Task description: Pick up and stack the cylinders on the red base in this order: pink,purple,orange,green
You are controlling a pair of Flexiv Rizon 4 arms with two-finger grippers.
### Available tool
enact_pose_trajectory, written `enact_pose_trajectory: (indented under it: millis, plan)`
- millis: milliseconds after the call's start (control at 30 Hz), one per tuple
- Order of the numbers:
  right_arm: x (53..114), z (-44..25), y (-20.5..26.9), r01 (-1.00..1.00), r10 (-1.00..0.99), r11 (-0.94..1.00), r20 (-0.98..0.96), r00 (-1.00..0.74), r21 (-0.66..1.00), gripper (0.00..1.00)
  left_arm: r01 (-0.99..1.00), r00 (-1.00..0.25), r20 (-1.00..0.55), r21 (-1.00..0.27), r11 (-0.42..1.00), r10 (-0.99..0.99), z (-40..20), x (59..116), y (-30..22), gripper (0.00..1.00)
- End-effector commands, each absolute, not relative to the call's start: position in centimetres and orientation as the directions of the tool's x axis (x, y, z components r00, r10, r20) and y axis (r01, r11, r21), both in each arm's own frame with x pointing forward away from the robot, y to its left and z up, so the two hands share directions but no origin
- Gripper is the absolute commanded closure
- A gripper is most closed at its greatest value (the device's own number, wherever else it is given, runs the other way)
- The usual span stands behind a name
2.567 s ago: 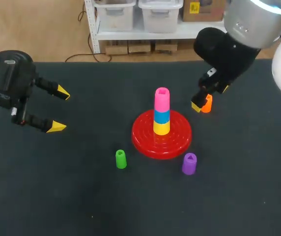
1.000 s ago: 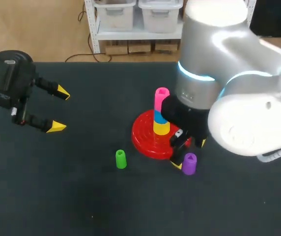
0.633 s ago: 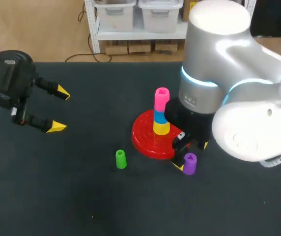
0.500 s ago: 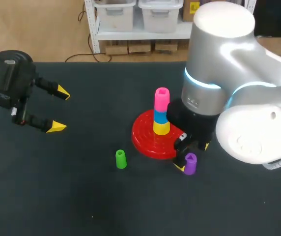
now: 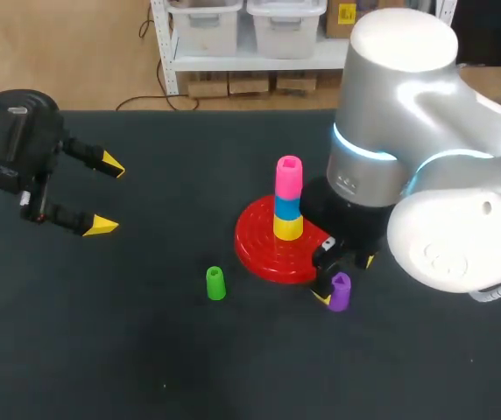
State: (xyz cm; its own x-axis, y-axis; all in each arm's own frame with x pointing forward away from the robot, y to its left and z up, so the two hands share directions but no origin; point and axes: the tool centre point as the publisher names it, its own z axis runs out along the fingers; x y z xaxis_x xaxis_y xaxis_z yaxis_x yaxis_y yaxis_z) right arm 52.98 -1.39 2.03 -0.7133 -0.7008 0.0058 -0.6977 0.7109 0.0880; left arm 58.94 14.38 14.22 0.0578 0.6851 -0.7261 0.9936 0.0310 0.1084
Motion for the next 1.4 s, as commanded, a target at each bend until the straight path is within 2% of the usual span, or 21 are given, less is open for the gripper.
enact_pose_trajectory:
  millis: [33, 900, 933, 967, 1000, 1033, 1400]
  plan:
    - [52.90, 1.81, -1.50, -0.695, -0.698, 0.714, 0.000, -0.716, 0.084, 0.00, 0.994, 0.060, -0.727, 0.109, 0.030, 0.684, 14.09, 59.06, 14.41, 0.00]
    - [53.15, 1.10, -1.49, -0.691, -0.694, 0.718, 0.007, -0.720, 0.082, 0.00, 0.994, 0.060, -0.727, 0.109, 0.030, 0.684, 14.09, 59.06, 14.41, 0.00]
    - [53.14, 1.10, -1.50, -0.691, -0.694, 0.718, 0.007, -0.720, 0.082, 0.52, 0.994, 0.060, -0.727, 0.109, 0.030, 0.684, 14.09, 59.06, 14.41, 0.00]
    - [53.14, 1.10, -1.51, -0.691, -0.693, 0.719, 0.007, -0.721, 0.081, 0.69, 0.994, 0.060, -0.727, 0.109, 0.030, 0.684, 14.09, 59.06, 14.41, 0.00]
    - [53.13, 1.10, -1.52, -0.690, -0.693, 0.719, 0.006, -0.721, 0.080, 0.93, 0.994, 0.060, -0.727, 0.109, 0.030, 0.684, 14.09, 59.06, 14.41, 0.00]
    - [53.12, 1.10, -1.54, -0.689, -0.692, 0.720, 0.006, -0.722, 0.079, 1.00, 0.994, 0.060, -0.727, 0.109, 0.030, 0.684, 14.09, 59.06, 14.41, 0.00]
    - [53.05, 0.95, -1.63, -0.684, -0.687, 0.725, 0.012, -0.727, 0.077, 1.00, 0.994, 0.060, -0.727, 0.109, 0.030, 0.684, 14.09, 59.06, 14.41, 0.00]
